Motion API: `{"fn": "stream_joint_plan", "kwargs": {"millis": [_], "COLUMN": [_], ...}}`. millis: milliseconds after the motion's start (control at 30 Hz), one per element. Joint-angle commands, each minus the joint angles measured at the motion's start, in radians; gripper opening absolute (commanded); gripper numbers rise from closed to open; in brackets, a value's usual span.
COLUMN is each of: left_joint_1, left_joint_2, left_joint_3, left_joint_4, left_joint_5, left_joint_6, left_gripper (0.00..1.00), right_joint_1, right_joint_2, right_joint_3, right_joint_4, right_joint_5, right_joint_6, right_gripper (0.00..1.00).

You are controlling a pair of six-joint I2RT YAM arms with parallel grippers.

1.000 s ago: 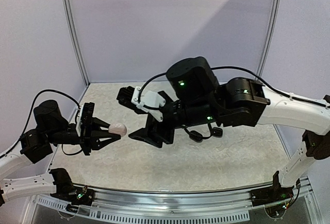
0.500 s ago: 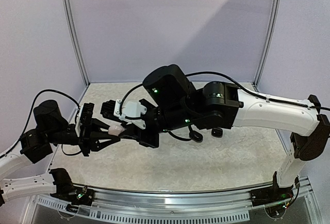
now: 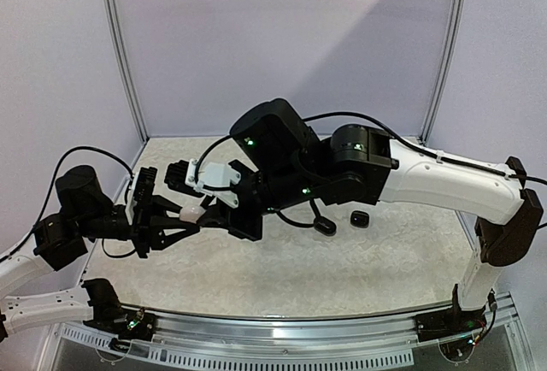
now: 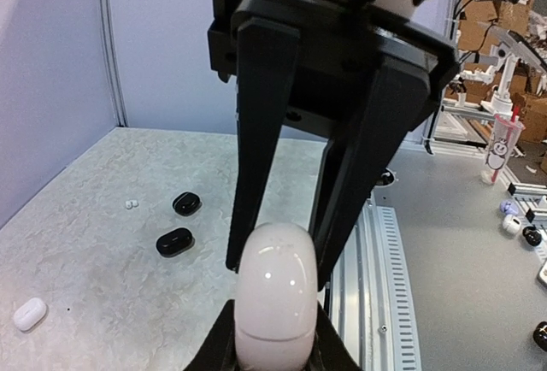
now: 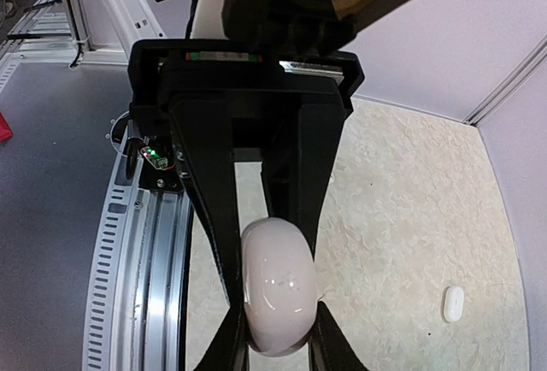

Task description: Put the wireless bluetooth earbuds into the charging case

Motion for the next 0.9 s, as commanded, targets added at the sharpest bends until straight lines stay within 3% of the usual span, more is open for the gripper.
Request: {"fn": "stream_joint_plan", "kwargs": {"millis": [0,233,333,400,600,867], "left_joint_1": [0.004,0.007,0.012,0.015,0.021,0.032], "left_joint_2": [0.016,0.009,0.0,-0.004,-0.017,-0.022], "left_joint_3": [0.024,0.007,-0.011,-0.021,-0.028,-0.023], "left_joint_4": [0.044,0.033,0.023,0.007,-0.053,-0.09], "left_joint_5": [-0.014,-0.045,-0.071,-0.105,-0.17,-0.202], "left_joint_6": [-0.086,-0.086,-0.077,-0.067,-0.02,-0.003], "left_gripper": [0.0,0.02,0.28,0.54,0.98,0.99], "right_joint_1": [0.009,-0.019,-0.048,-0.065,-0.118,-0.288], "right_joint_2": [0.061,0.033,-0.017,-0.052,-0.125,-0.174], "right_joint_3": [0.008,-0.029,-0.088,-0.13,-0.254,-0.5], "right_joint_4": [-0.031,0.006,0.055,0.087,0.116,0.155], "right_joint_5": [-0.009,0.035,0.042,0.043,0.057,-0.086], "right_joint_6": [-0.018,0.066,0.125,0.16,0.258,0.503], "right_gripper": [0.0,0.0,0.0,0.0,0.0,0.0]}}
